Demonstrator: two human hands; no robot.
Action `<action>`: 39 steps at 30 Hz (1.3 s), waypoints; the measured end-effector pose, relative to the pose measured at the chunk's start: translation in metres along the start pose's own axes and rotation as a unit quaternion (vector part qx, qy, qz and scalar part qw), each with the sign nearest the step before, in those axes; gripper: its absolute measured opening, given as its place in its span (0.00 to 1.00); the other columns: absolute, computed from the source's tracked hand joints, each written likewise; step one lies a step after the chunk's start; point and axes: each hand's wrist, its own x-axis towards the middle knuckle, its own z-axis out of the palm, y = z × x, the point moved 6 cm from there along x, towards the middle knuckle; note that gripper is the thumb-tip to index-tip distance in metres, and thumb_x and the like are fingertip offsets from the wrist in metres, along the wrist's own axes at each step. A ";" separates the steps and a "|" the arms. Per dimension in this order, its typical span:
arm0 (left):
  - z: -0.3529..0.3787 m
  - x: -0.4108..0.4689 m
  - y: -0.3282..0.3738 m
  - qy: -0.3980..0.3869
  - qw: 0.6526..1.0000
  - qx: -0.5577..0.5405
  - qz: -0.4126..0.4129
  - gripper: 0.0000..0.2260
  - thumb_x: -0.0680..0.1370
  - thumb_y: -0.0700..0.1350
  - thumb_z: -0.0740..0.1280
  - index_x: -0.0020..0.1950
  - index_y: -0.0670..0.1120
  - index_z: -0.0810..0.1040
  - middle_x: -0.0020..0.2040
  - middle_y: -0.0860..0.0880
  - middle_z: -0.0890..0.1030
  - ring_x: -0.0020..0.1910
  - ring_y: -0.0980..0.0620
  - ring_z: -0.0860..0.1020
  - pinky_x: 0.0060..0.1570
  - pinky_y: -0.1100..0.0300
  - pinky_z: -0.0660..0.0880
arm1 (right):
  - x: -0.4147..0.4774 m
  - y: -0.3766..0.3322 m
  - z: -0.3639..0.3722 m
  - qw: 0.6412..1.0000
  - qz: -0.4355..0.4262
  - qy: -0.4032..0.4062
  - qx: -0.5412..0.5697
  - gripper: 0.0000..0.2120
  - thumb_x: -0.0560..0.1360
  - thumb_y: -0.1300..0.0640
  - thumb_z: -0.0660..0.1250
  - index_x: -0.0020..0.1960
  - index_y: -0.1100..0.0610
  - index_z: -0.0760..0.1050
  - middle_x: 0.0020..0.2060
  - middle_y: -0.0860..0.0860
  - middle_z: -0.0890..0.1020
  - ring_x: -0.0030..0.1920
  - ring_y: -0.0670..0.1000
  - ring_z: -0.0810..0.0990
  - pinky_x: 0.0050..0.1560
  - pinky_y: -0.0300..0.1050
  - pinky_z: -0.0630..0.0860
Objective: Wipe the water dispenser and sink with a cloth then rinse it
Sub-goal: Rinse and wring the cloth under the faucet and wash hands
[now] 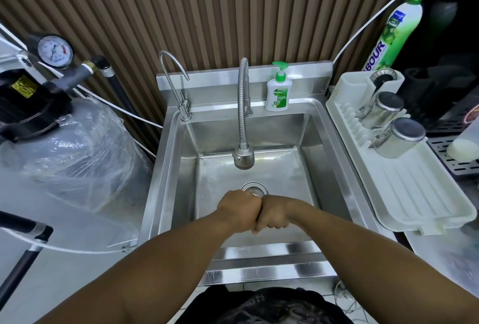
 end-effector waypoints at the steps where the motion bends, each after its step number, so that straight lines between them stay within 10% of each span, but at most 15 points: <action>1: 0.000 -0.001 -0.002 -0.008 1.000 -0.025 -0.010 0.08 0.76 0.48 0.70 0.51 0.46 0.81 0.49 0.45 0.83 0.47 0.43 0.81 0.40 0.56 0.71 | 0.002 -0.004 -0.002 0.998 -0.007 0.045 -0.037 0.09 0.71 0.52 0.75 0.43 0.57 0.79 0.36 0.53 0.81 0.35 0.53 0.77 0.39 0.45 0.75; 11: -0.004 -0.001 -0.014 -0.037 0.973 -0.220 -0.064 0.15 0.75 0.39 0.64 0.34 0.53 0.64 0.34 0.53 0.71 0.40 0.45 0.74 0.34 0.59 0.68 | -0.012 -0.019 -0.013 0.893 -0.096 0.324 -0.296 0.11 0.73 0.58 0.64 0.54 0.56 0.79 0.47 0.54 0.84 0.46 0.59 0.82 0.42 0.44 0.67; 15: -0.001 0.001 -0.012 -0.055 0.961 -0.264 -0.061 0.14 0.76 0.36 0.63 0.34 0.49 0.66 0.33 0.51 0.71 0.35 0.50 0.71 0.29 0.62 0.64 | -0.018 -0.024 -0.018 0.849 -0.160 0.388 -0.321 0.07 0.61 0.59 0.74 0.39 0.57 0.80 0.31 0.53 0.82 0.30 0.58 0.82 0.32 0.42 0.65; 19: 0.001 0.002 -0.012 -0.069 0.938 -0.330 -0.080 0.13 0.76 0.37 0.64 0.34 0.49 0.68 0.32 0.51 0.72 0.30 0.53 0.70 0.29 0.62 0.65 | -0.011 -0.015 -0.021 0.862 -0.158 0.371 -0.307 0.17 0.41 0.57 0.79 0.24 0.52 0.73 0.17 0.47 0.71 0.14 0.52 0.68 0.24 0.35 0.55; 39: 0.004 0.002 -0.012 -0.152 0.862 -0.467 -0.130 0.09 0.74 0.34 0.64 0.42 0.47 0.70 0.34 0.46 0.66 0.27 0.51 0.60 0.28 0.63 0.57 | -0.018 -0.016 -0.031 0.806 -0.213 0.433 -0.343 0.17 0.48 0.58 0.80 0.29 0.56 0.74 0.19 0.49 0.73 0.15 0.54 0.70 0.24 0.35 0.57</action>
